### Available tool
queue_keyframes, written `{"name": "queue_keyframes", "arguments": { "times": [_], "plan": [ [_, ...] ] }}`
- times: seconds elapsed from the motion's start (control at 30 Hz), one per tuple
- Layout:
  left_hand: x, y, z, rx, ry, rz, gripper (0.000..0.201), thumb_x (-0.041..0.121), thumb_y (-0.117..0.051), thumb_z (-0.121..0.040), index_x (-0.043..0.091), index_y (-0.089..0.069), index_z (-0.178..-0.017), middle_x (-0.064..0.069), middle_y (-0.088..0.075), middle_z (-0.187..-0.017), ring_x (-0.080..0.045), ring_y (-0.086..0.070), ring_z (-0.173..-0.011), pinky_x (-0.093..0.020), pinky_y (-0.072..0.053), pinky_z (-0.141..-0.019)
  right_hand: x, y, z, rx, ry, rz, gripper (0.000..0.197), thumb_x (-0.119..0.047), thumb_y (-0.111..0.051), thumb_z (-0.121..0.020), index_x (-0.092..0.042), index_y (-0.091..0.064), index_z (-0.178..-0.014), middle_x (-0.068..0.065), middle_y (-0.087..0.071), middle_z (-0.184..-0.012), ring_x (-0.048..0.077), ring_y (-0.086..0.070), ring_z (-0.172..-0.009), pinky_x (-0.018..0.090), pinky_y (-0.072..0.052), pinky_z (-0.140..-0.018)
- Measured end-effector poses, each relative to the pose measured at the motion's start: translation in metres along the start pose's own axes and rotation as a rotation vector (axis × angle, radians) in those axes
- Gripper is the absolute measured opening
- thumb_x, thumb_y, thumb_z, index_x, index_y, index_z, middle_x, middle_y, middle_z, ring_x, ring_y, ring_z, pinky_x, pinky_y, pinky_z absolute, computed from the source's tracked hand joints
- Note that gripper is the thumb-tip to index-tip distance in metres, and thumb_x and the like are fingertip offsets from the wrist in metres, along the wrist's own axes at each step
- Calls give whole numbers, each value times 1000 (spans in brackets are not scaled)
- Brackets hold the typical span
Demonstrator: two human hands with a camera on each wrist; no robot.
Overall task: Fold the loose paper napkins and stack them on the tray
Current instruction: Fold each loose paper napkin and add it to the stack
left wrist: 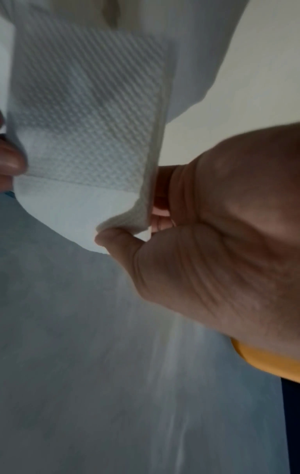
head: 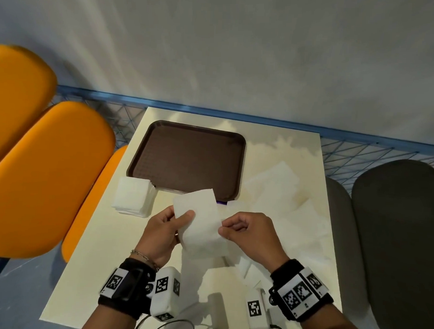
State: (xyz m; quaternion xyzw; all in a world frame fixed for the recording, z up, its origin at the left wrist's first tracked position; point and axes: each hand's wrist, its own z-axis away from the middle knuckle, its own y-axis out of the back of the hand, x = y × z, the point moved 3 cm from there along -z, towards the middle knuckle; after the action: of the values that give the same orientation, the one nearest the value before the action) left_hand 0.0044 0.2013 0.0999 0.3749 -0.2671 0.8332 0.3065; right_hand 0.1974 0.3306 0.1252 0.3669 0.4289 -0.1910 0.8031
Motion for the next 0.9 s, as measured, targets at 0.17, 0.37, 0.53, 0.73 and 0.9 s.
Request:
{"name": "queue_keyframes", "arguments": {
  "times": [0.17, 0.37, 0.53, 0.73, 0.9],
  "plan": [
    [-12, 1, 1, 6, 21, 142, 37, 21, -67, -100, 6, -66, -134, -14, -73, -130, -39, -68, -121, -56, -52, -106, -3, -18, 8, 110, -20, -44, 9, -30, -92, -81, -27, -85, -85, -17, -79, -78, -1, -74, -76, 21, -60, -80],
    [-5, 7, 1, -18, 8, 200, 37, 24, -62, -104, 8, -64, -137, -16, -70, -133, -39, -66, -124, -57, -50, -109, -17, -33, 13, 216, -9, -99, 4, -25, -89, -84, -26, -85, -83, -21, -78, -78, -4, -74, -76, 23, -61, -84],
    [5, 17, -1, -39, -13, 209, 40, 28, -60, -104, 12, -61, -141, -13, -69, -137, -37, -65, -127, -61, -46, -113, -28, -43, 13, 265, 3, -121, 5, -26, -89, -85, -25, -84, -87, -22, -78, -80, -5, -74, -76, 22, -61, -85],
    [17, 22, 6, -83, -54, 194, 45, 27, -67, -93, 13, -64, -136, -13, -72, -132, -37, -66, -124, -57, -48, -111, -55, -46, 7, 238, 69, -219, 39, -38, -91, -82, -35, -75, -117, -20, -79, -101, -2, -74, -93, 13, -58, -84],
    [19, 23, 11, -103, -51, 216, 42, 23, -66, -94, 11, -65, -134, -14, -72, -130, -35, -67, -124, -54, -49, -111, -77, -47, -1, 329, 144, -214, 23, -30, -87, -87, -30, -82, -109, -20, -79, -94, -6, -74, -87, 8, -56, -78]
  ]
}}
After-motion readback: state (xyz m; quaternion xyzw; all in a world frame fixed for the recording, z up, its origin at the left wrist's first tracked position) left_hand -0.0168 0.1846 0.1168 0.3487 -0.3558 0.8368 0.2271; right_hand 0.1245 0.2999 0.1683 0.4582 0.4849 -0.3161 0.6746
